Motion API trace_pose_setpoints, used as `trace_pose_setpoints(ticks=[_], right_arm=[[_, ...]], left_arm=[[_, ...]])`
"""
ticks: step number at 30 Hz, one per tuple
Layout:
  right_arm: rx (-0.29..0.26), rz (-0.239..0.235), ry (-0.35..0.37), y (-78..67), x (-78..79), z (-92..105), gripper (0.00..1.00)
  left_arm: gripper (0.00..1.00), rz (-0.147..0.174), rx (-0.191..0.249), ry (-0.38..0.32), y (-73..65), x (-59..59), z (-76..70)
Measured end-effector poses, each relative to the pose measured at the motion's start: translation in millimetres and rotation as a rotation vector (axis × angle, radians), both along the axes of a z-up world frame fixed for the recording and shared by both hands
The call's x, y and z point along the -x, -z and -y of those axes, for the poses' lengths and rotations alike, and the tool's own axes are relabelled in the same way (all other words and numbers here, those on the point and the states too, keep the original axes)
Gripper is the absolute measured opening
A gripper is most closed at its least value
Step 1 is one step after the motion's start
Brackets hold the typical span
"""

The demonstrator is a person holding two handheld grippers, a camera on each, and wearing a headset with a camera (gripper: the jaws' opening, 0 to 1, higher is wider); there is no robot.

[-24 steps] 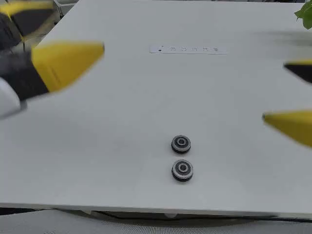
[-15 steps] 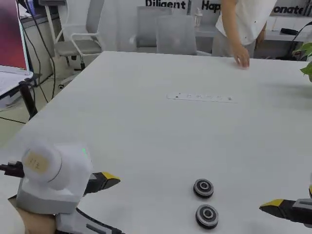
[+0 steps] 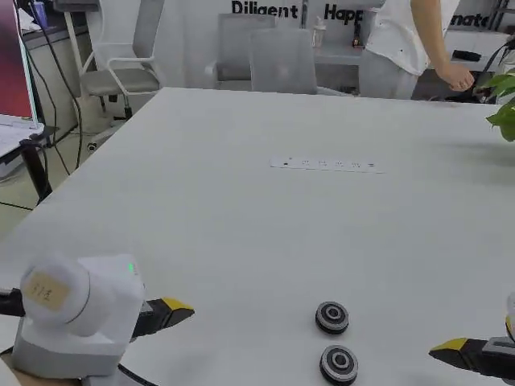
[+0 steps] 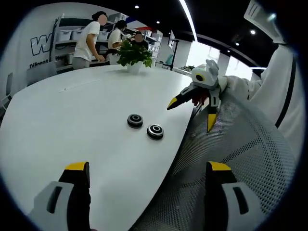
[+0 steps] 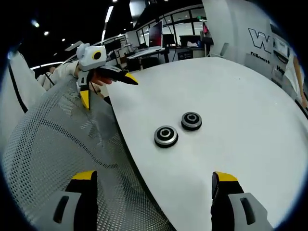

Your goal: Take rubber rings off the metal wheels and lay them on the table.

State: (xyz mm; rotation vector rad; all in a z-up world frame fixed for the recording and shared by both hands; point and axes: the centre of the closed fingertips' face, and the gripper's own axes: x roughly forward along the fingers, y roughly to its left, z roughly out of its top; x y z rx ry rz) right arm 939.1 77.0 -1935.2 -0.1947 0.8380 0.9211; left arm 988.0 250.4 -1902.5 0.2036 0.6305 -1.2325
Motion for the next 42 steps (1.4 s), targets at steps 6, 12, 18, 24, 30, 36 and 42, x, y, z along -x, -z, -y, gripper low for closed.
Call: trace_pose_setpoints(ticks=[6, 12, 18, 24, 30, 36, 42], right_arm=[[0.011, 0.017, 0.006, -0.2, -4.4, 2.3, 0.99], [0.018, 0.022, 0.037, -0.1, -7.1, 7.5, 0.94], [0.007, 0.016, 0.038, 0.7, -4.2, 5.3, 0.94], [0.009, 0.022, 0.038, 0.2, -5.0, 5.8, 0.93], [0.001, 0.043, 0.056, -3.0, -7.7, 6.9, 0.93], [-0.006, 0.038, 0.051, -3.3, -5.6, 5.5, 0.92], [-0.025, 0.044, 0.058, -5.9, -6.2, 4.5, 0.9]], left_arm=[[1.0, 0.019, -0.056, 0.02, 8.5, -0.7, -1.5], [1.0, -0.002, -0.041, 0.016, 8.5, 1.6, 0.4], [0.99, -0.02, -0.025, -0.009, 8.0, 1.9, -0.6], [0.99, -0.007, -0.02, -0.022, 5.5, -0.2, -0.8], [0.99, -0.001, -0.013, -0.031, 3.4, -0.2, -0.4], [0.99, 0.0, -0.004, -0.038, 1.4, 0.4, 0.2], [0.98, -0.007, -0.007, -0.037, 2.4, 1.2, 0.0]])
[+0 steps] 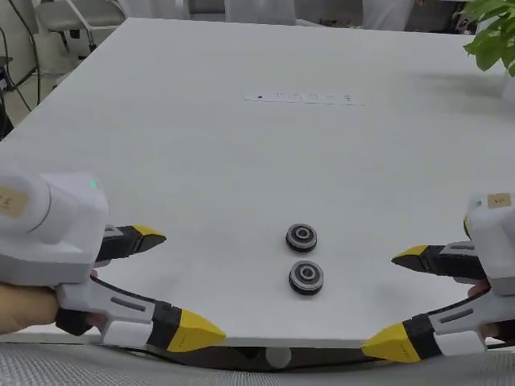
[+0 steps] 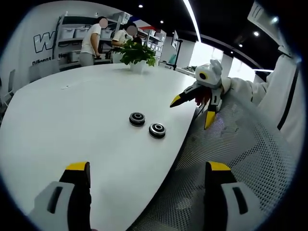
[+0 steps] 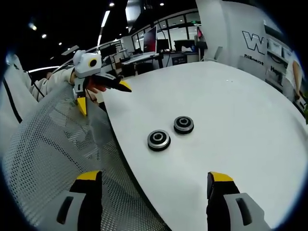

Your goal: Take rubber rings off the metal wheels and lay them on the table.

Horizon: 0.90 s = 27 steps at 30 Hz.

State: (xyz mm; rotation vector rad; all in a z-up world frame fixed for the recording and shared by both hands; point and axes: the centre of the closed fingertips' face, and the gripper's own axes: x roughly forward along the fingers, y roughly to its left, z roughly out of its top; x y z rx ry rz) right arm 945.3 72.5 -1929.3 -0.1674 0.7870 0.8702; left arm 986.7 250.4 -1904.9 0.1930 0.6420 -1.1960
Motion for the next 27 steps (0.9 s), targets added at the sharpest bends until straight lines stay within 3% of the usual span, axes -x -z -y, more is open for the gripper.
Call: trace_pose_setpoints(ticks=[7, 13, 15, 18, 21, 25, 27], right_arm=[[-0.014, 0.0, 0.005, -1.9, -0.7, -1.5, 0.86], [-0.014, -0.002, 0.002, -1.8, -1.6, -1.9, 0.85], [-0.01, 0.002, 0.003, -3.0, -4.0, -0.7, 0.85], [-0.014, 0.02, 0.012, -5.8, -9.3, 3.5, 0.84], [-0.012, 0.027, 0.012, -7.5, -9.3, 5.1, 0.82], [0.001, 0.037, 0.005, -10.0, -9.2, 6.3, 0.82], [0.01, 0.046, -0.001, -13.1, -10.1, 7.0, 0.81]], left_arm=[[0.98, -0.009, 0.011, 0.0, -0.3, 0.5, 0.2], [0.98, 0.005, 0.019, 0.018, -4.7, -0.1, 2.2], [0.98, 0.037, 0.016, 0.038, -11.2, -3.0, 3.4], [0.98, 0.064, -0.013, 0.063, -19.4, -6.9, 2.6], [0.98, 0.111, -0.046, 0.106, -32.8, -13.1, 6.3], [0.98, 0.151, -0.065, 0.164, -49.2, -16.0, 19.3], [0.98, 0.188, -0.072, 0.202, -58.7, -17.9, 29.4]])
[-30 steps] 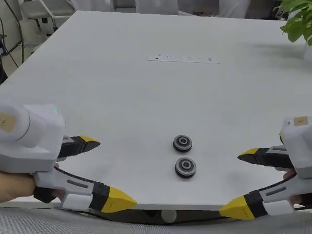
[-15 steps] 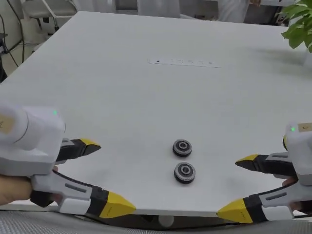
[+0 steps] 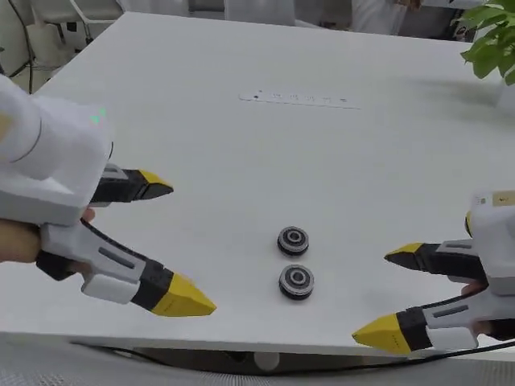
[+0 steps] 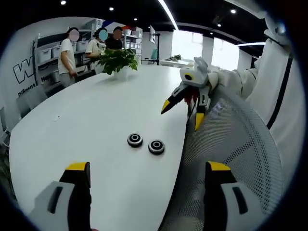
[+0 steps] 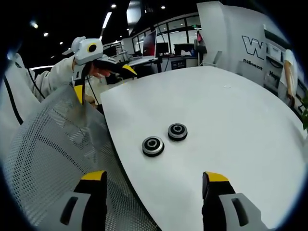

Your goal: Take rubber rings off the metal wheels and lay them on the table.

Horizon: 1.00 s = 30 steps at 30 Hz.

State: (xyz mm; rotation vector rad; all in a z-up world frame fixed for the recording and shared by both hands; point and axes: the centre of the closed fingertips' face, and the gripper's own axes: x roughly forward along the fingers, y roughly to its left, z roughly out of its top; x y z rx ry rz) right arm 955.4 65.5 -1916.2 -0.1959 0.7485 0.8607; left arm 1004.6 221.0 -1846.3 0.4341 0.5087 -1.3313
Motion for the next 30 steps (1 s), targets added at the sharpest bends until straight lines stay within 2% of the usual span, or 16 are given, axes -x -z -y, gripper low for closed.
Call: trace_pose_setpoints(ticks=[3, 8, 12, 15, 18, 21, 23, 24, 26, 27, 28, 29, 30], right_arm=[[0.009, 0.013, -0.011, -7.3, -2.5, -0.2, 0.8], [0.014, 0.049, -0.044, -26.3, -9.5, -5.8, 0.78], [-0.012, 0.09, -0.063, -47.6, -21.4, -15.7, 0.76], [0.028, 0.138, -0.084, -61.3, -36.1, -21.2, 0.72], [0.038, 0.175, -0.1, -71.6, -52.1, -32.1, 0.69], [0.027, 0.192, -0.094, -70.2, -67.7, -43.0, 0.61], [-0.025, 0.187, -0.104, -62.3, -72.3, -54.5, 0.59], [-0.022, 0.19, -0.137, -56.0, -73.1, -58.5, 0.54], [-0.054, 0.178, -0.108, -42.1, -73.7, -58.4, 0.5], [-0.097, 0.177, -0.104, -39.2, -71.6, -60.7, 0.49], [-0.114, 0.174, -0.104, -37.8, -70.2, -61.1, 0.47], [-0.156, 0.13, -0.103, -27.1, -62.0, -57.8, 0.44], [-0.116, 0.115, -0.129, -18.3, -57.6, -51.3, 0.41]], left_arm=[[0.96, 0.039, 0.008, 0.039, -12.5, -4.7, 17.9], [0.95, 0.06, 0.031, 0.075, -21.8, -12.3, 41.3], [0.93, 0.065, 0.041, 0.095, -22.5, -18.5, 55.8], [0.9, 0.071, 0.063, 0.099, -22.0, -23.5, 66.1], [0.85, 0.075, 0.103, 0.075, -16.5, -31.6, 76.8], [0.76, 0.099, 0.146, 0.027, -8.6, -39.2, 82.4], [0.7, 0.116, 0.158, 0.027, -1.1, -37.3, 82.8], [0.65, 0.158, 0.143, 0.043, 2.3, -39.2, 81.0], [0.59, 0.155, 0.132, 0.038, 13.7, -36.3, 76.6], [0.57, 0.154, 0.134, 0.042, 17.2, -35.0, 75.6], [0.56, 0.153, 0.136, 0.045, 18.5, -34.4, 75.1], [0.55, 0.11, 0.191, 0.033, 19.4, -31.2, 77.7], [0.55, 0.079, 0.226, 0.02, 17.6, -30.3, 80.2]])
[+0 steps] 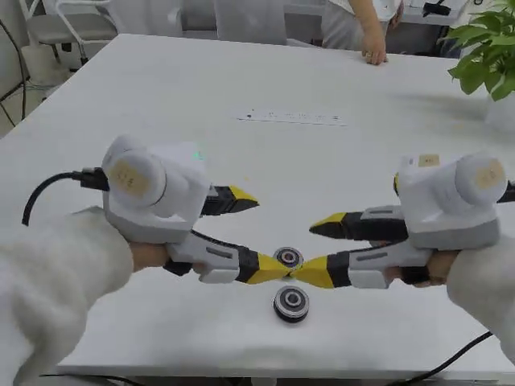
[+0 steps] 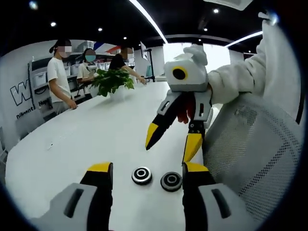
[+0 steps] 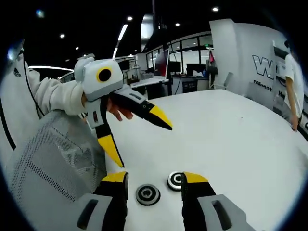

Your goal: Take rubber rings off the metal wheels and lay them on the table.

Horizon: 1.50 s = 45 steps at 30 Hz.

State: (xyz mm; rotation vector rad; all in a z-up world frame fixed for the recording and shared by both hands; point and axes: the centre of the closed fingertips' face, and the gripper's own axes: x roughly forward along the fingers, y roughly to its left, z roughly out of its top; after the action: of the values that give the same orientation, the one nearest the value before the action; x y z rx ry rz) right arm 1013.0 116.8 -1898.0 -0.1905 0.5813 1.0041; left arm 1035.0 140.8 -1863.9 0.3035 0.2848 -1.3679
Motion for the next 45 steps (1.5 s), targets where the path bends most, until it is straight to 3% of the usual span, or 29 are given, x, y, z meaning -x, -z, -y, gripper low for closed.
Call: trace_pose_setpoints(ticks=[1, 2, 4, 5, 7, 11, 14, 17, 27, 30, 31, 42, 45], right_arm=[[0.039, 0.011, -0.019, 7.2, 2.0, 4.4, 0.39], [0.045, 0.009, -0.02, 14.7, 3.3, 5.2, 0.36], [0.054, -0.049, -0.038, 27.9, 10.7, 4.7, 0.34], [0.061, -0.051, -0.042, 30.1, 11.4, 4.6, 0.33], [0.118, -0.035, -0.08, 37.5, 14.9, 4.9, 0.31], [0.115, -0.042, -0.082, 44.9, 16.5, 0.8, 0.28], [0.131, -0.058, -0.081, 52.8, 17.9, 0.9, 0.27], [0.142, -0.076, -0.074, 59.5, 19.5, 4.0, 0.26], [0.135, -0.082, -0.067, 59.6, 18.5, 2.1, 0.24], [0.135, -0.081, -0.065, 60.3, 17.6, 2.1, 0.24], [0.136, -0.081, -0.065, 60.6, 17.7, 2.5, 0.24], [0.147, -0.071, -0.06, 62.3, 15.7, 3.5, 0.19], [0.161, -0.082, -0.057, 64.6, 16.7, 6.2, 0.12]], left_arm=[[0.54, -0.023, 0.032, -0.008, -1.8, -0.1, 3.3], [0.52, -0.031, 0.046, 0.004, -1.9, 1.6, 6.2], [0.48, -0.031, 0.064, -0.017, -1.1, -1.3, 9.1], [0.47, -0.032, 0.062, -0.011, 0.8, 0.1, 10.8], [0.46, -0.028, 0.052, 0.002, 6.1, 5.3, 13.8], [0.39, -0.047, 0.013, 0.038, 27.1, 14.7, 16.1], [0.33, -0.042, -0.021, 0.046, 39.9, 16.6, 17.9], [0.3, -0.072, -0.042, 0.054, 51.0, 20.8, 21.1], [0.16, -0.066, -0.116, 0.107, 71.2, 33.6, 25.3], [0.11, -0.025, -0.181, 0.113, 82.1, 31.6, 21.4], [0.1, -0.031, -0.149, 0.107, 77.7, 31.7, 23.1], [0.07, -0.039, -0.149, 0.099, 78.8, 29.1, 24.9], [0.07, -0.038, -0.147, 0.097, 78.8, 29.1, 25.4]])
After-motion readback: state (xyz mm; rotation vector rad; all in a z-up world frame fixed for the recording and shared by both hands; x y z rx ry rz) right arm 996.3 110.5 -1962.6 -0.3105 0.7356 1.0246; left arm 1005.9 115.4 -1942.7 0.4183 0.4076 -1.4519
